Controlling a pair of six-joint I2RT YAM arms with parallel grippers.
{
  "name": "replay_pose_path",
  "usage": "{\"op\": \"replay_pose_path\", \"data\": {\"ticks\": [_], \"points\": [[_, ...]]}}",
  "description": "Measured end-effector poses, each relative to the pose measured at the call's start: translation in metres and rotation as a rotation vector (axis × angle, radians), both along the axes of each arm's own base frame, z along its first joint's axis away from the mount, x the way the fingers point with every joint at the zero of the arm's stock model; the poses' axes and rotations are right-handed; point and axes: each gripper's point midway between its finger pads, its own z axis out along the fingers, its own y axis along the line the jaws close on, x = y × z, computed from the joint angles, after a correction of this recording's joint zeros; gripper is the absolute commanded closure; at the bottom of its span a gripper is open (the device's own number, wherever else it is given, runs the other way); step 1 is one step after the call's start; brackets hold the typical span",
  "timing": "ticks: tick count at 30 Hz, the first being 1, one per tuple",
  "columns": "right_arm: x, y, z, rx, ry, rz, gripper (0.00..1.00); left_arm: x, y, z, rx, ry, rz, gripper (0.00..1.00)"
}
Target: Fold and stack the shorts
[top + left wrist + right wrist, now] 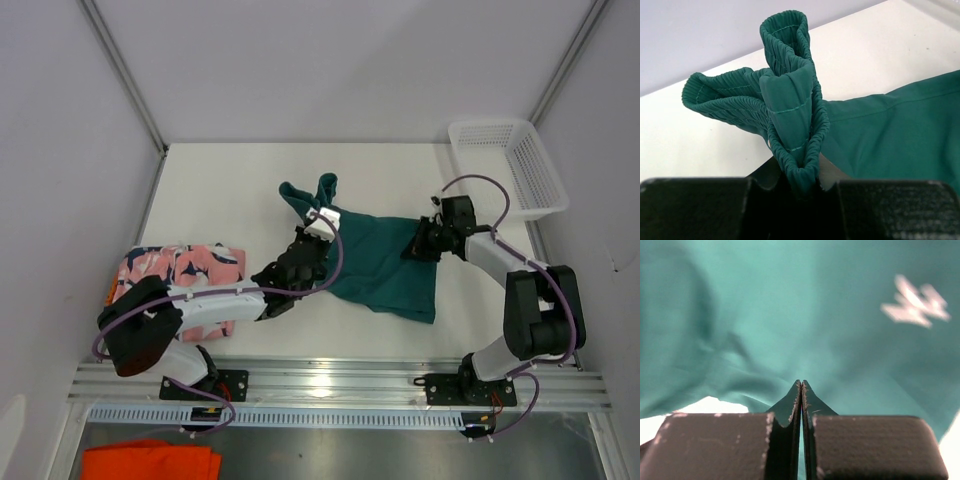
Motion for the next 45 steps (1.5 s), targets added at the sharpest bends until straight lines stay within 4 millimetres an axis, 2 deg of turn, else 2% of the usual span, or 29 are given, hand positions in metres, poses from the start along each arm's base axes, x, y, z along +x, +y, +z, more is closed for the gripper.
{"op": "replay_pose_path", "data": {"ticks": [5, 13, 18, 25, 32, 45], "points": [[-0.033, -0.040, -0.035, -0.090, 0.116, -0.086, 1.00, -0.004, -0.005, 0.006, 0.040, -0.031, 0.011, 1.00], [-0.037, -0.058, -0.062, -0.180, 0.180, -0.141, 1.00, -0.016, -0.029, 0.017, 0.132, -0.098, 0.004, 1.00], [-0.026, -0.056, -0.062, -0.226, 0.179, -0.150, 1.00, -0.026, -0.053, 0.017, 0.206, -0.133, -0.017, 1.00], [-0.025, -0.056, -0.062, -0.220, 0.180, -0.156, 1.00, -0.038, -0.091, 0.011, 0.293, -0.160, -0.044, 1.00], [-0.022, -0.056, -0.062, -0.165, 0.183, -0.170, 1.00, -0.054, -0.136, -0.008, 0.360, -0.153, -0.107, 1.00], [-0.021, -0.057, -0.062, -0.080, 0.185, -0.182, 1.00, -0.067, -0.188, -0.035, 0.385, -0.109, -0.184, 1.00]]}}
